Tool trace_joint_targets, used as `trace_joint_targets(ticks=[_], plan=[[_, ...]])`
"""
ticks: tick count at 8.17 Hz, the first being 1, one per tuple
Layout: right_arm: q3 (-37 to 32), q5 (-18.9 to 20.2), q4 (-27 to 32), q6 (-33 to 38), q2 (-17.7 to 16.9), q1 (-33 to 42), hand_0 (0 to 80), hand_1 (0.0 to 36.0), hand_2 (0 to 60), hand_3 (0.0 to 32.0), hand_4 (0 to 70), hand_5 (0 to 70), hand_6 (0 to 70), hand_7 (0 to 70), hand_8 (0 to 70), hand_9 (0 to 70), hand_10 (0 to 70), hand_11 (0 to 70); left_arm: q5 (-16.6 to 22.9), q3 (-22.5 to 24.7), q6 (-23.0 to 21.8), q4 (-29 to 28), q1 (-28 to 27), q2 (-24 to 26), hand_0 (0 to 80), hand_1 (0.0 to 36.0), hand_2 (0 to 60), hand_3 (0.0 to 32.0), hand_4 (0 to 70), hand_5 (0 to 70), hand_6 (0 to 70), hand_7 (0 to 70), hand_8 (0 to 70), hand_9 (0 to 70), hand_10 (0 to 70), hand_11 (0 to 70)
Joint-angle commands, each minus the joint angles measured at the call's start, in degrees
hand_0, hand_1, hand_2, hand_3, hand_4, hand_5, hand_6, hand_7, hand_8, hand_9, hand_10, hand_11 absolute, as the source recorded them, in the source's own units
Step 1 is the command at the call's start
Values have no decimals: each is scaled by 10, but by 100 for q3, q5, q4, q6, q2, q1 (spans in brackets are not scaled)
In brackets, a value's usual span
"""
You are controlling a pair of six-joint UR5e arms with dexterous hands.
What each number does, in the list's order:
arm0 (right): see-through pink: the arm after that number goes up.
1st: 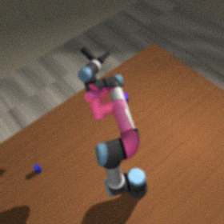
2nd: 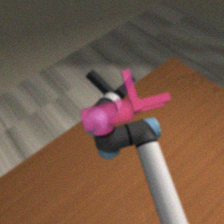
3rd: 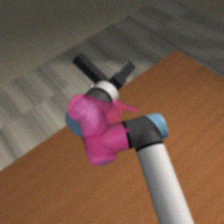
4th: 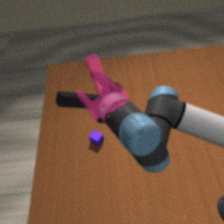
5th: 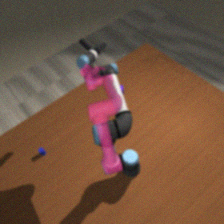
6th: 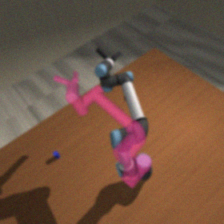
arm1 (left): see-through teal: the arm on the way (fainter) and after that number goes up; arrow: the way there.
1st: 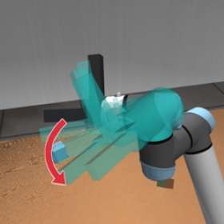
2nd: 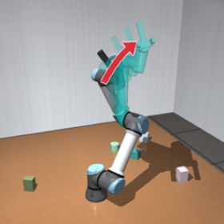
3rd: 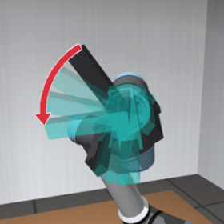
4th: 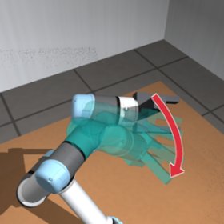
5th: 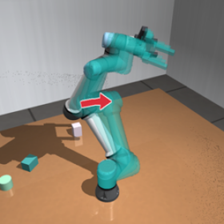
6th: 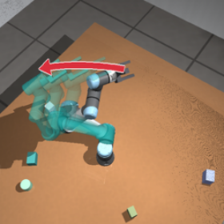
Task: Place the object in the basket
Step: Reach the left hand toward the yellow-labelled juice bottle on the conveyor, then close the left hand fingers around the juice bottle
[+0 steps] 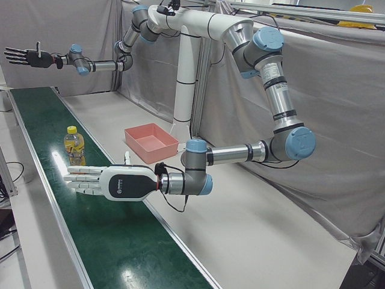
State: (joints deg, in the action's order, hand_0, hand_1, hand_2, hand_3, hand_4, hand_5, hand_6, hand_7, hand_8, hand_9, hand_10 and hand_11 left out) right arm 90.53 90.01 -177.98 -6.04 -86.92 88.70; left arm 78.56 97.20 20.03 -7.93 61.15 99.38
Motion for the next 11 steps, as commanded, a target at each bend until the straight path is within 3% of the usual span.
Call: trace_joint_targets(ticks=[1, 3, 5, 7, 11], plan=[[0, 7, 0, -2, 0, -1, 0, 0, 0, 0, 0, 0, 0, 0, 0, 0, 0, 0, -411, -26, -7, 396, -516, 440, 616, 139, 0, 4, 39, 17, 0, 0, 40, 52, 82, 143], [9, -1, 0, -2, 0, 7, 0, 0, 0, 0, 0, 0, 0, 0, 0, 0, 0, 0, -420, -113, -25, 581, -525, 800, 606, 133, 0, 2, 35, 20, 0, 0, 45, 59, 73, 130], [9, 7, 0, 6, 0, -1, 0, 0, 0, 0, 0, 0, 0, 0, 0, 0, 0, 0, -438, -532, -16, 530, -525, 1221, 550, 73, 0, 8, 23, 16, 0, 0, 46, 63, 57, 101], [9, -1, 0, 6, 0, 7, 0, 0, 0, 0, 0, 0, 0, 0, 0, 0, 0, 0, -455, -685, 36, 494, -551, 1346, 526, 40, 0, 4, 21, 20, 0, 0, 43, 60, 54, 92], [9, -1, 0, -2, 0, 7, 0, 0, 0, 0, 0, 0, 0, 0, 0, 0, 0, 0, -446, -641, 116, 494, -814, 1356, 539, 61, 0, 4, 24, 13, 0, 0, 46, 63, 57, 100]])
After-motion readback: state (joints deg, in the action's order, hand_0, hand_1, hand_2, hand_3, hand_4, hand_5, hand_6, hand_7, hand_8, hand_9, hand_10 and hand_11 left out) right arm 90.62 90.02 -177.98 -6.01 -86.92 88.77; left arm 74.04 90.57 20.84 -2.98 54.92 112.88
